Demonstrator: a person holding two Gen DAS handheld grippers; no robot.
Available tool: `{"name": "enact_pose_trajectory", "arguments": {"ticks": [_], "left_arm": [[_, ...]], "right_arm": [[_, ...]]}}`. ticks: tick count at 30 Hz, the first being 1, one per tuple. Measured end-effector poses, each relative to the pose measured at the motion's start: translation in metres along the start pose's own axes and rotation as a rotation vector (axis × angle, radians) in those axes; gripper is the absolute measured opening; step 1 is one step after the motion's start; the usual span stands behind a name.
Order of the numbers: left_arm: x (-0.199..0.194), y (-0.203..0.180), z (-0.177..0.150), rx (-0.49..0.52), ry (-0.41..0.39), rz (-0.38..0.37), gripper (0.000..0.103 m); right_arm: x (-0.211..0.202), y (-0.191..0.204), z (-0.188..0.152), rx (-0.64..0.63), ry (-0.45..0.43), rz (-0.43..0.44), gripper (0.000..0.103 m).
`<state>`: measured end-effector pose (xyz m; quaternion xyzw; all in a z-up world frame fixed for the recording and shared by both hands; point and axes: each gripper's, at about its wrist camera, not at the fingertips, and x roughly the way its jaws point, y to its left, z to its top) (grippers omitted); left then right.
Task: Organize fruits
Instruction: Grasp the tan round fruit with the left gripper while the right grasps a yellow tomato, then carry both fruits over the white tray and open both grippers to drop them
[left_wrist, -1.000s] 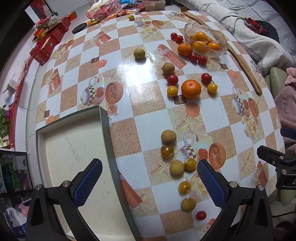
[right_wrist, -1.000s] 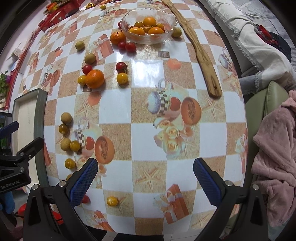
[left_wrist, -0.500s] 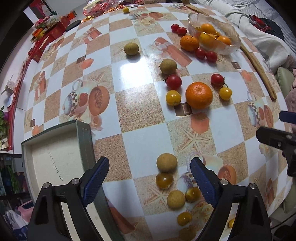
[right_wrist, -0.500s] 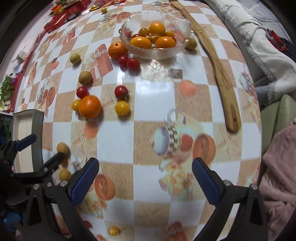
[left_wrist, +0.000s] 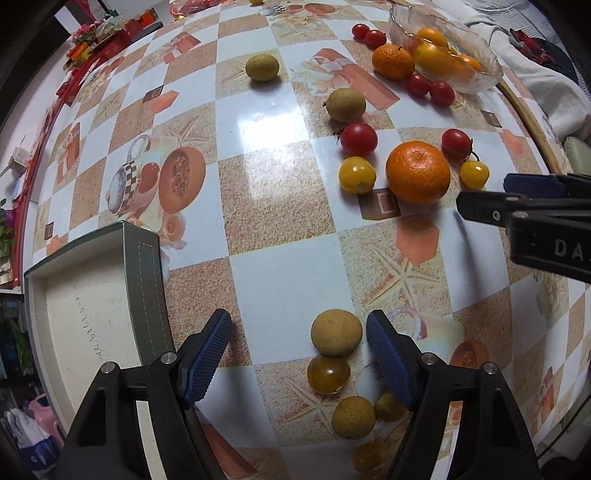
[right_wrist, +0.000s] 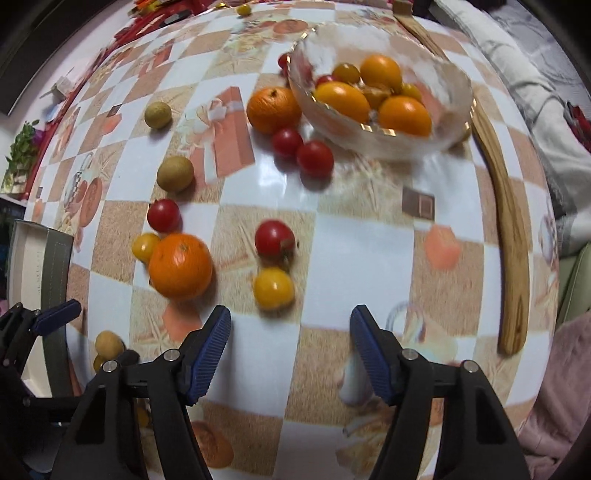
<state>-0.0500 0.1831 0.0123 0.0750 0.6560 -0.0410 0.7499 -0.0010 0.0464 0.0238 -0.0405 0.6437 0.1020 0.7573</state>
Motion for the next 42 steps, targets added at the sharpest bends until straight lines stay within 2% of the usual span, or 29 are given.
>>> {"name": "enact_pose_trajectory", "arguments": {"ticks": [1,4,6,7,9,11,16,23,31,42], "left_arm": [[-0.001,0.000,0.000,-0.002,-0.003,-0.005,0.072],[-0.004,-0.003,-0.001,-0.002,-0.010,-0.030,0.056],[-0.008,-0.008,-0.006,0.014,-0.026,-0.043,0.034],[-0.009,-0.011,-0.007,0.030,-0.036,-0.046,0.028],[-0.011,-0.012,-0.007,0.035,-0.040,-0.047,0.028],[-0.014,-0.008,-0.008,0.018,-0.051,-0.064,0.028],[-0.034,0.007,-0.013,-0.016,-0.087,-0.088,0.028],[-0.064,0.031,-0.035,-0.057,-0.123,-0.105,0.028],[-0.078,0.063,-0.057,-0.114,-0.139,-0.087,0.028],[-0.072,0.148,-0.115,-0.251,-0.100,-0.008,0.028]], "right_arm": [[0.000,0.002,0.004,-0.006,-0.011,-0.011,0.063],[-0.003,0.005,0.014,-0.002,-0.036,-0.016,0.043],[0.000,0.004,0.019,0.000,-0.042,0.022,0.023],[0.000,0.005,0.022,0.001,-0.044,0.041,0.023],[0.001,0.005,0.029,0.003,-0.044,0.033,0.023],[-0.003,0.001,0.027,0.027,-0.039,0.069,0.023],[-0.017,-0.010,0.002,0.096,-0.035,0.152,0.023],[-0.046,-0.010,-0.030,0.094,-0.037,0.192,0.023],[-0.065,0.030,-0.040,0.032,-0.034,0.206,0.023],[-0.069,0.127,-0.032,-0.121,-0.012,0.255,0.023]]}}
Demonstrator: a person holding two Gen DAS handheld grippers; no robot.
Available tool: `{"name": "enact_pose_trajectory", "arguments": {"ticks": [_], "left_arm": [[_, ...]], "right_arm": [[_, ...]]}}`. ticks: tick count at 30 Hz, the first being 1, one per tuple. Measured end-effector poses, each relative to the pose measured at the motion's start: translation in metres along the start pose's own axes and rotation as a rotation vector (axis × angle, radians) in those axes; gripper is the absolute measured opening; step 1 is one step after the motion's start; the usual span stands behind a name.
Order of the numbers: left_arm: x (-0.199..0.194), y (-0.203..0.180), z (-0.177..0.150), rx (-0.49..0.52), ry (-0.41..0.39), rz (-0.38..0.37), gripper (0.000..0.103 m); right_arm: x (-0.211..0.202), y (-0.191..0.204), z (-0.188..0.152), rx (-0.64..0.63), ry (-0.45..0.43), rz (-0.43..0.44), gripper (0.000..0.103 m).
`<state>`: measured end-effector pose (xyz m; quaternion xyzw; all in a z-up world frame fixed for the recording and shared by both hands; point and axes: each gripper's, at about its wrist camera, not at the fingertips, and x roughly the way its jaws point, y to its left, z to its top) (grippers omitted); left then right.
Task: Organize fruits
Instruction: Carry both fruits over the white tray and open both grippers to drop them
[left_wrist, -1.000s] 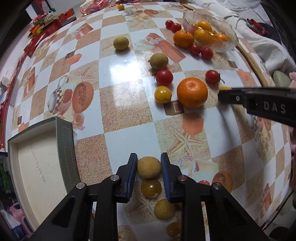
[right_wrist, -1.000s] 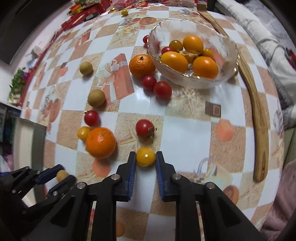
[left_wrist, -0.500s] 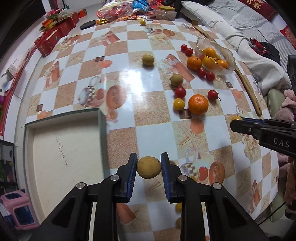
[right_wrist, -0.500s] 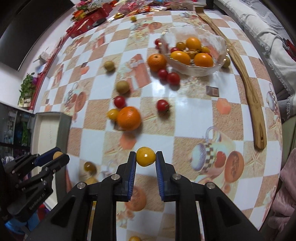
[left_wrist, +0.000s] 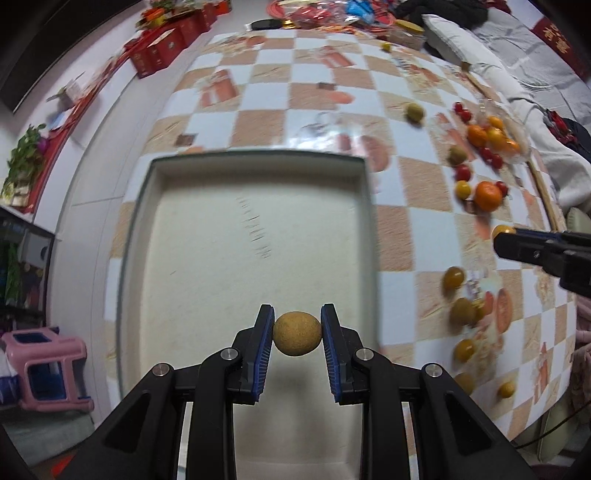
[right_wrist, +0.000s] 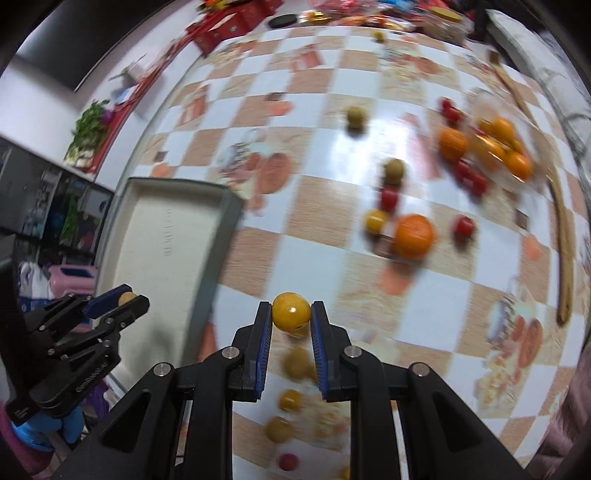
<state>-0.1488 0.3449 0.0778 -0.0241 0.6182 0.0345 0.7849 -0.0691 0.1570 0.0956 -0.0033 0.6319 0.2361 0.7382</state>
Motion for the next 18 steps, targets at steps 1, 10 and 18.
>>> {"name": "enact_pose_trajectory", "arguments": {"ticks": [1,10,18], "left_arm": [[0.002,0.008,-0.004,-0.008,0.005,0.010,0.028],[0.025,0.067,-0.036,-0.102,0.063,0.069,0.028],[0.040,0.076,-0.044,-0.083,0.078,0.095,0.028]], "right_arm": [[0.003,0.010,0.003,-0.016,0.005,0.006,0.023],[0.045,0.079,0.025,-0.128,0.063,0.035,0.023],[0.094,0.108,0.036,-0.199,0.139,-0.022,0.024]]}}
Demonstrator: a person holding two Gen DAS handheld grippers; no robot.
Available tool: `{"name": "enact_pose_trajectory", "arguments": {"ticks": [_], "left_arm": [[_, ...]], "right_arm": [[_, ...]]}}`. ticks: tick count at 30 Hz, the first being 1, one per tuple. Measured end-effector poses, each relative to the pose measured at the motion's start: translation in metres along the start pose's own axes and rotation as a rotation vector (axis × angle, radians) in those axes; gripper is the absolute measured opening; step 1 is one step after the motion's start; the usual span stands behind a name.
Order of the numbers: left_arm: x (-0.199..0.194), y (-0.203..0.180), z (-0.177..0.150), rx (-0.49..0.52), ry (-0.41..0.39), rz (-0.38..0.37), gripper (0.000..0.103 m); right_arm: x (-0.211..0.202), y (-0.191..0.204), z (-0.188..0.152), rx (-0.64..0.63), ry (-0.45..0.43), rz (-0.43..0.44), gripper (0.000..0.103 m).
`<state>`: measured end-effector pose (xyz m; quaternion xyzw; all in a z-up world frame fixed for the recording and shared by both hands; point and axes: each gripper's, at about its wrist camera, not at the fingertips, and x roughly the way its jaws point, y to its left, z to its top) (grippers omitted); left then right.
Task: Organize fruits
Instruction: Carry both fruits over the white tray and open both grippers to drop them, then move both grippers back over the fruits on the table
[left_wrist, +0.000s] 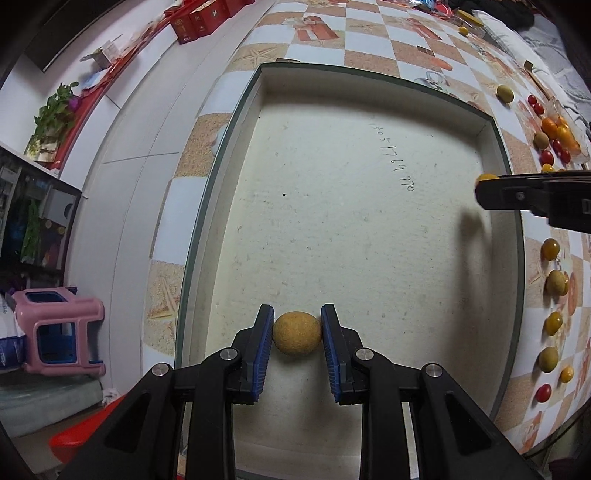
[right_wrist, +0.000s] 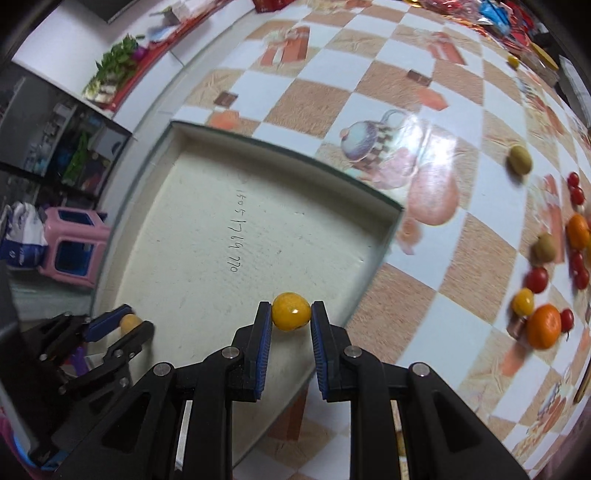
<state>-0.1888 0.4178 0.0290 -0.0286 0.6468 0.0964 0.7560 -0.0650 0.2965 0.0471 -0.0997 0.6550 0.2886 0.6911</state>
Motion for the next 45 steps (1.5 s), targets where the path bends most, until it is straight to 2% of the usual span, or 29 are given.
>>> {"name": "enact_pose_trajectory", "arguments": {"ticks": [4,5,6,8,10,13,17,22,30,36,45], "left_arm": [[0.001,-0.002,-0.001,0.006,-0.005,-0.003,0.028],[0.001,-0.001,-0.002,0.005,-0.006,-0.002,0.032],[0.002,-0.002,-0.001,0.004,-0.007,0.000,0.054],[-0.002,0.002,-0.003,-0.007,-0.022,0.012,0.081],[-0.004,0.006,-0.006,-0.012,-0.045,0.015,0.081],[-0.001,0.011,-0.008,-0.018,-0.018,0.008,0.081],[-0.006,0.018,-0.010,-0.045,-0.016,-0.010,0.081],[-0.015,0.029,-0.012,-0.079,-0.021,-0.035,0.081],[-0.027,0.000,-0.003,0.005,-0.030,-0.027,0.081],[-0.044,-0.051,0.016,0.115,-0.061,-0.066,0.081],[-0.058,-0.136,0.040,0.293,-0.091,-0.146,0.081]], "right_arm": [[0.012,0.007,0.004,-0.023,0.023,-0.034,0.024],[0.015,0.009,0.005,-0.029,0.027,-0.039,0.024],[0.016,0.011,0.007,-0.033,0.032,-0.039,0.024],[0.020,0.014,0.008,-0.038,0.043,-0.051,0.025],[0.020,0.016,0.008,-0.036,0.052,-0.049,0.030],[0.022,0.021,0.012,-0.044,0.052,-0.028,0.046],[0.011,0.031,0.014,-0.050,0.010,0.011,0.088],[-0.009,0.032,0.012,-0.039,-0.047,0.025,0.090],[-0.033,-0.003,-0.013,0.052,-0.055,0.003,0.090],[-0.047,-0.055,-0.046,0.161,-0.053,-0.029,0.090],[-0.071,-0.157,-0.091,0.382,-0.069,-0.113,0.090]]}}
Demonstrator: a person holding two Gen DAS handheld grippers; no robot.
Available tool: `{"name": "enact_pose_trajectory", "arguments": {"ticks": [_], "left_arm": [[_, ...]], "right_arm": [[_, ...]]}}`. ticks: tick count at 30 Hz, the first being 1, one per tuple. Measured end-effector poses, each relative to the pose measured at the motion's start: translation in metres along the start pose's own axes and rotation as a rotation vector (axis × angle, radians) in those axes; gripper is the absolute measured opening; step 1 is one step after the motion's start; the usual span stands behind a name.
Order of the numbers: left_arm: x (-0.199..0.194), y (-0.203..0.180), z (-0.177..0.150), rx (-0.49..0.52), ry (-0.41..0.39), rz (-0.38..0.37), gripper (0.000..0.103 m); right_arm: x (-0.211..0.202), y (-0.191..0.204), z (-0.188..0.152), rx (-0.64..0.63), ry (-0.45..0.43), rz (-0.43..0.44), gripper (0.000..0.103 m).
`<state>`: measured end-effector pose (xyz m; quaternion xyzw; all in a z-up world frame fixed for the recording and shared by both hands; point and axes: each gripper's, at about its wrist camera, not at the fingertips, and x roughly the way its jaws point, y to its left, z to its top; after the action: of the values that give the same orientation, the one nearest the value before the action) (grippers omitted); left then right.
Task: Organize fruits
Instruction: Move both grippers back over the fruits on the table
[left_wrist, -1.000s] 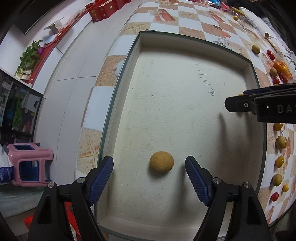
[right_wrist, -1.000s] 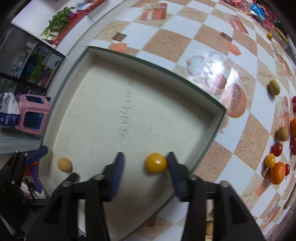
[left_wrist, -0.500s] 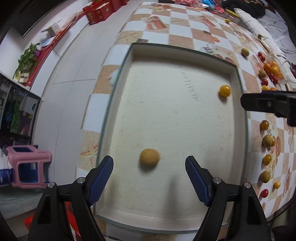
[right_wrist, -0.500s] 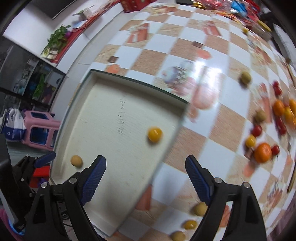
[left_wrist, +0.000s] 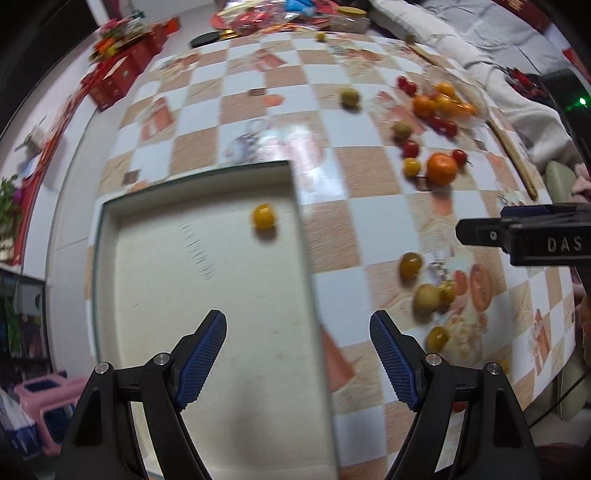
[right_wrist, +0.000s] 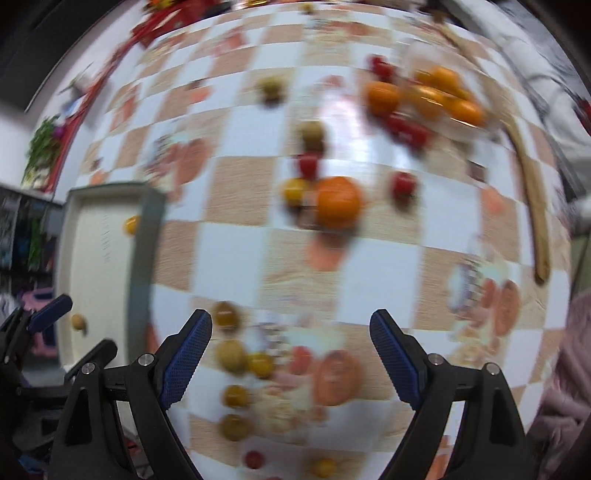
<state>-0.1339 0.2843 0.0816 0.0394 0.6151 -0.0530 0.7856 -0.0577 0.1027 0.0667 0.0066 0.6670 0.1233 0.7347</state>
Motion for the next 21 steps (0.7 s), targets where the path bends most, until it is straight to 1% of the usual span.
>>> {"name": "enact_pose_trajectory", "arguments": {"ticks": [4,10,12,16,21], "left_arm": [[0.014,-0.031,0.014,0.056,0.019,-0.023,0.081],[0.037,-0.051,0.032,0.026,0.058,-0.057,0.081],[0.045,-0.055,0.035,0.014,0.069,-0.055,0.081],[0.061,-0.061,0.040,0.000,0.091,-0.038,0.081],[0.073,-0.064,0.042,-0.020,0.110,-0.029,0.081]], "right_arm": [[-0.003,-0.029,0.006,0.044,-0.009,0.006,0.090],[0.000,-0.043,0.025,0.041,-0.005,0.036,0.089],[0.005,-0.042,0.032,0.038,-0.002,0.045,0.084],[0.015,-0.042,0.045,0.013,0.006,0.060,0.079],[0.031,-0.039,0.056,-0.012,0.023,0.079,0.070]]}}
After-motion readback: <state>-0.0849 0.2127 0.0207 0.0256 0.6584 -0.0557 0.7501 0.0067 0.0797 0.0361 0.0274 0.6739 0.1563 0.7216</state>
